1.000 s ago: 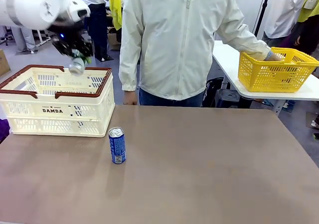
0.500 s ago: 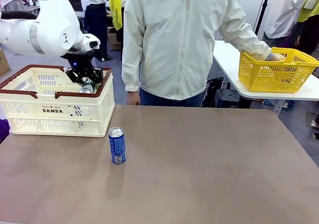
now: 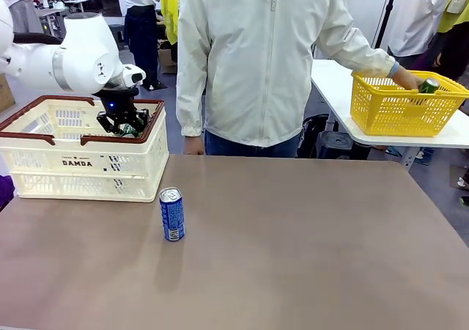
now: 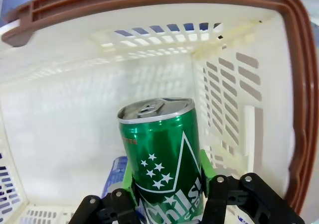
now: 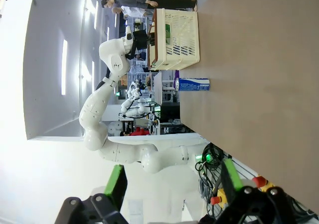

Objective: Place the drinks into the Shopping basket.
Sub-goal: Pick up one drink and place it into the Shopping basket.

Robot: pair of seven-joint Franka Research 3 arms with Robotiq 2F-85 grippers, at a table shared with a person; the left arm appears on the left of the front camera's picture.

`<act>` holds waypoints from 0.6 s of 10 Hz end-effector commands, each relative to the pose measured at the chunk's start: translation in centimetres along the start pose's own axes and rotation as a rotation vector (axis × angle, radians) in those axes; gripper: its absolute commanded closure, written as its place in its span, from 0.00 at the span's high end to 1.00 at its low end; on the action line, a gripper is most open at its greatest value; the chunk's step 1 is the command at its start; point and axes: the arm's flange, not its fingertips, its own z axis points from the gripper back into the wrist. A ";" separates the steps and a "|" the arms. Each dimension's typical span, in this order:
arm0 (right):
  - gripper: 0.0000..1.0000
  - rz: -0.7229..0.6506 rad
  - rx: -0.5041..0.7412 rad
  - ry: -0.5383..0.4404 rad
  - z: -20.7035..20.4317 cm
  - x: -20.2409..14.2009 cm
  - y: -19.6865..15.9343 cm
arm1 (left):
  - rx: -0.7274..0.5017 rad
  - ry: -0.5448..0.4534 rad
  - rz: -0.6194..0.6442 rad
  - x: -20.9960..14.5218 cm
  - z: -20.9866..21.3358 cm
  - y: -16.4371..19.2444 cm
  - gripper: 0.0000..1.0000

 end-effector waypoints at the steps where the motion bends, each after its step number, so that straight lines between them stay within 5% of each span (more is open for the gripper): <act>1: 1.00 -0.014 0.002 0.008 0.1 0.1 0.6 | 0.016 0.003 0.016 0.9 0.6 -0.3 0.00; 2: 1.00 -0.014 0.002 0.008 0.1 0.1 0.6 | 0.019 0.005 0.014 0.9 0.6 -0.3 0.00; 3: 1.00 -0.014 0.002 0.008 0.1 0.1 0.6 | 0.025 0.012 0.016 1.1 0.5 -0.4 0.17; 4: 1.00 -0.014 0.002 0.008 0.1 0.1 0.6 | 0.039 0.022 0.015 1.1 0.4 -0.4 0.75; 5: 1.00 -0.014 0.002 0.008 0.1 0.1 0.6 | 0.042 0.022 0.014 1.2 0.5 -0.4 1.00; 6: 1.00 -0.014 0.002 0.008 0.1 0.1 0.6 | 0.042 0.016 0.013 1.2 0.7 -0.4 1.00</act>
